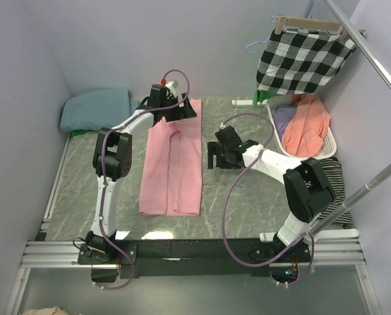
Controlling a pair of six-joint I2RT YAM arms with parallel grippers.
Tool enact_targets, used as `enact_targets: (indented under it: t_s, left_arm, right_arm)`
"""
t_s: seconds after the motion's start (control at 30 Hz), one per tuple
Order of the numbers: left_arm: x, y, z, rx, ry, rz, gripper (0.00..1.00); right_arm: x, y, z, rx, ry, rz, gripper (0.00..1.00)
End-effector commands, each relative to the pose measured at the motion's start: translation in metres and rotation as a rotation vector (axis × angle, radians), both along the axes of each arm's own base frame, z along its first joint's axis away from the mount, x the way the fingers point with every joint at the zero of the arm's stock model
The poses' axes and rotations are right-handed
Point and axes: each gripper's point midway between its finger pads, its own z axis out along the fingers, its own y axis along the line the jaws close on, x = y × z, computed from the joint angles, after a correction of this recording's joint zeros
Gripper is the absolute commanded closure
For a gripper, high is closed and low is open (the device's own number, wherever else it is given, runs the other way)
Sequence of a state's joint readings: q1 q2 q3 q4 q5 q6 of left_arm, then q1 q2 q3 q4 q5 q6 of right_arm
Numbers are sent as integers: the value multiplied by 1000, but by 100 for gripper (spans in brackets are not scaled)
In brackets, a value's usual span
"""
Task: Fold and stack the t-shirts
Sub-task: Rotate the tshirt 90 degrees, then grab the bottom of the folded rectangular tshirt with both arms
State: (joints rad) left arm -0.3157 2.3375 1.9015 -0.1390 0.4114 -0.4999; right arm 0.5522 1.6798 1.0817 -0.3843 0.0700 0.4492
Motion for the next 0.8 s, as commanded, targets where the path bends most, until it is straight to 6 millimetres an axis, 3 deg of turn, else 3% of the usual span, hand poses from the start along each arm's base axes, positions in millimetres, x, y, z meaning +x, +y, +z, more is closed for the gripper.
enact_targets:
  t_s: [0.0, 0.27, 0.4, 0.47, 0.67, 0.77]
  left_arm:
    - [-12, 6, 8, 1, 8, -23, 1]
    - [-39, 25, -36, 80, 133, 37, 1]
    - [-53, 28, -34, 67, 133, 57, 1]
    - [-58, 27, -22, 48, 115, 55, 1]
    - [-52, 15, 39, 13, -13, 10, 1]
    - [-57, 15, 44, 14, -13, 7, 1]
  right_arm:
    - [11, 3, 11, 6, -46, -10, 11]
    - [9, -3, 11, -10, -51, -17, 11]
    - [8, -6, 8, -23, -47, -24, 11]
    - [7, -6, 6, -28, -44, -22, 11]
    - [9, -3, 12, -8, -57, -15, 11]
    - [8, -3, 12, -5, -59, -15, 11]
